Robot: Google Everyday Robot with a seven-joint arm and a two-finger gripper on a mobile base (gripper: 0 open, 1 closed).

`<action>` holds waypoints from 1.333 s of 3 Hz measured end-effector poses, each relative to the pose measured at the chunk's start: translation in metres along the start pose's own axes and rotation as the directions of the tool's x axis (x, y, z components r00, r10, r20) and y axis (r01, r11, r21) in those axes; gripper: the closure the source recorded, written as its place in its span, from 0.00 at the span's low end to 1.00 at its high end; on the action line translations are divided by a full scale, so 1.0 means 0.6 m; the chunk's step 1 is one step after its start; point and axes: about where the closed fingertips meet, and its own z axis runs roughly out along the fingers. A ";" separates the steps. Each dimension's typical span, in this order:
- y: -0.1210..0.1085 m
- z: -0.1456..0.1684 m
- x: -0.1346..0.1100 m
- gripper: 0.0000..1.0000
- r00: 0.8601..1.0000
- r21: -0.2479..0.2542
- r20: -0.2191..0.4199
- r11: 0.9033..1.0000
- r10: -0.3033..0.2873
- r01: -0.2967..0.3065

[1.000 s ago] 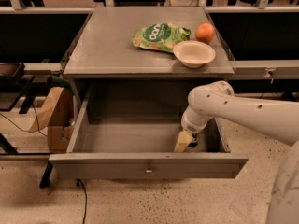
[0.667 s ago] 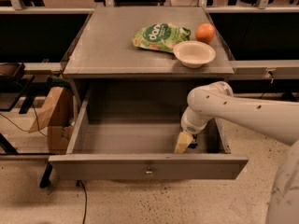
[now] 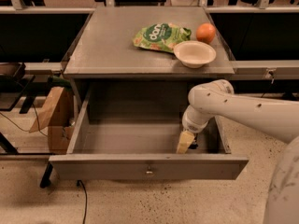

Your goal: Pick rxbar chocolate from top drawer and place on counter

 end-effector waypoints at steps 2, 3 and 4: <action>-0.005 -0.026 -0.005 0.87 1.000 0.000 0.000 1.000 0.000 0.000; -0.007 -0.022 -0.008 1.00 0.999 -0.036 -0.005 0.998 -0.054 0.054; -0.007 -0.022 -0.008 1.00 0.999 -0.036 -0.004 0.998 -0.054 0.054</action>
Offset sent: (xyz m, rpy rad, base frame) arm 0.0078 -0.0022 -0.0021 -0.0233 0.1128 0.1780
